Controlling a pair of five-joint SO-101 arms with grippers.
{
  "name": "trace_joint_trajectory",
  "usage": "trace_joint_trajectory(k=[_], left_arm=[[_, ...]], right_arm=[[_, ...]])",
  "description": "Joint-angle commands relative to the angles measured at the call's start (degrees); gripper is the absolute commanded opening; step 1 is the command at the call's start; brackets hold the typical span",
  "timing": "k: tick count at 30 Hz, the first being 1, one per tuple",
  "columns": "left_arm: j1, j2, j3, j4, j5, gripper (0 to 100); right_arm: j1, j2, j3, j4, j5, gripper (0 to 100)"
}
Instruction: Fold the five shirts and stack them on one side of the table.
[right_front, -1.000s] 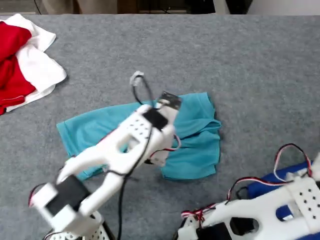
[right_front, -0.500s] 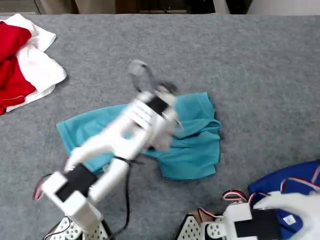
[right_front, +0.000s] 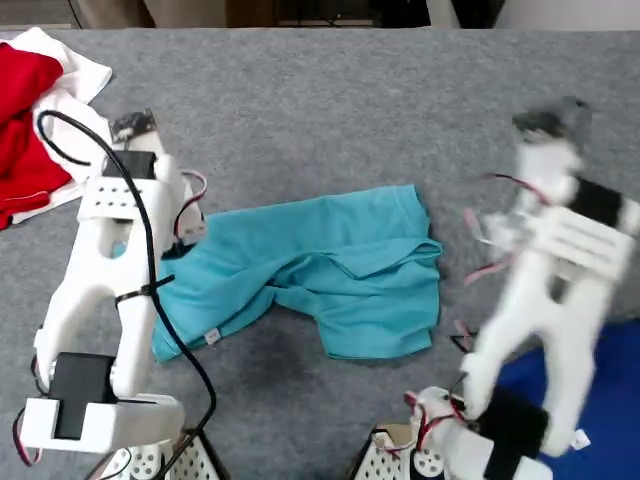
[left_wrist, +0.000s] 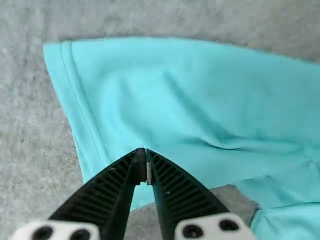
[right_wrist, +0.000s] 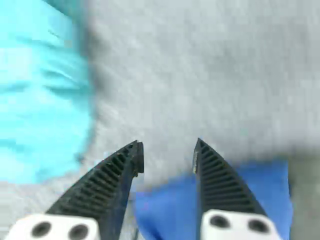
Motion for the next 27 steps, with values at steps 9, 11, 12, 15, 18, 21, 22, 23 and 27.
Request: trace_joint_trajectory(k=[9, 11, 12, 15, 18, 21, 22, 23, 27], left_arm=[[-2.0, -2.3, 15.0, -15.4, 0.6, 2], [-2.1, -2.3, 16.5, -16.7, 0.6, 2], [-2.1, -2.3, 17.0, -17.1, 0.5, 2], [-2.1, -0.9, 17.2, -17.8, 0.5, 2], [-2.9, 4.0, 15.2, -19.3, 0.6, 2], [-4.7, 11.6, 10.0, -18.9, 0.4, 2], [-5.4, 14.6, 8.0, -18.5, 0.3, 2], [-6.0, 17.5, 5.7, -17.6, 0.3, 2], [-6.9, 28.5, -4.7, -12.2, 0.2, 2]], right_arm=[[-26.1, 21.9, -13.1, -5.6, -12.5, 17.1], [-26.1, 28.7, -14.9, -5.0, -13.1, 17.1], [-26.1, 31.8, -15.9, -4.9, -13.1, 17.1], [-25.5, 41.1, -19.6, -5.5, -13.0, 17.1], [-23.8, 49.5, -25.6, -6.8, -13.0, 17.1], [-21.1, 56.1, -32.7, -6.0, -13.0, 17.1], [-20.1, 57.8, -34.9, -5.1, -12.9, 17.1], [-19.1, 59.4, -37.1, -4.3, -12.7, 17.1], [-15.8, 64.2, -45.8, -1.6, -12.5, 17.1]])
